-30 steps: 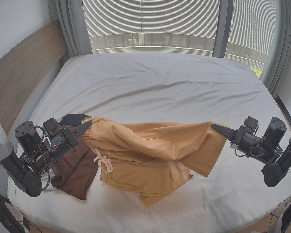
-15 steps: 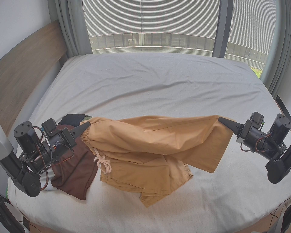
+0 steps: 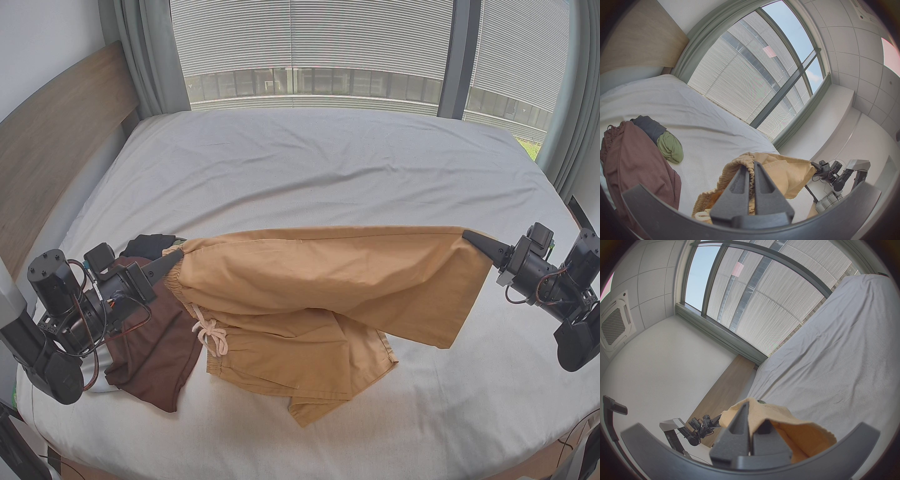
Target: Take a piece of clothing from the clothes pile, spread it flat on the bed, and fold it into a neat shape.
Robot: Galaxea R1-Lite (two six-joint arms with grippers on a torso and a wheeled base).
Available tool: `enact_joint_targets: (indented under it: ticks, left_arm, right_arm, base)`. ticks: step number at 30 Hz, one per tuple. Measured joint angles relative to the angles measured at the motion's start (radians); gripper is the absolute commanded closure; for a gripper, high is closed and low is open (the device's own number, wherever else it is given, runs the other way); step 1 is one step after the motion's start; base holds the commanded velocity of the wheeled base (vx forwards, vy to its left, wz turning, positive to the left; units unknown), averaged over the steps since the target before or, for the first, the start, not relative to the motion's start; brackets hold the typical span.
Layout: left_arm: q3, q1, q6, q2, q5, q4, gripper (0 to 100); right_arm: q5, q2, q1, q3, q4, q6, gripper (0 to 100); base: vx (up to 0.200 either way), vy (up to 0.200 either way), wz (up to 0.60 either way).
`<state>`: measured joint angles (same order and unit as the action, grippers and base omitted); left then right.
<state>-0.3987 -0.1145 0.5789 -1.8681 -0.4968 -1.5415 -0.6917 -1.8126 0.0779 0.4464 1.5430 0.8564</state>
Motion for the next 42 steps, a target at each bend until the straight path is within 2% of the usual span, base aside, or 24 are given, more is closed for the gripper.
enact_joint_targets:
  ticks: [18,30,42]
  left_arm:
    - [-0.017,0.031,-0.050,-0.029,0.010,0.000,100]
    - [-0.029,0.029,-0.046,-0.024,0.011,0.001,100]
    - [-0.088,0.027,-0.045,-0.046,0.069,0.000,100]
  right_arm:
    - [-0.020,0.003,-0.048,0.009,0.000,-0.001,100]
    - [-0.023,0.001,-0.045,0.007,0.000,-0.015,100]
    - [-0.023,-0.099,-0.041,0.141,-0.001,-0.024,100]
  base:
    - [0.000,0.000,0.00]
    - [0.000,0.000,0.00]
    - [0.000,0.000,0.00]
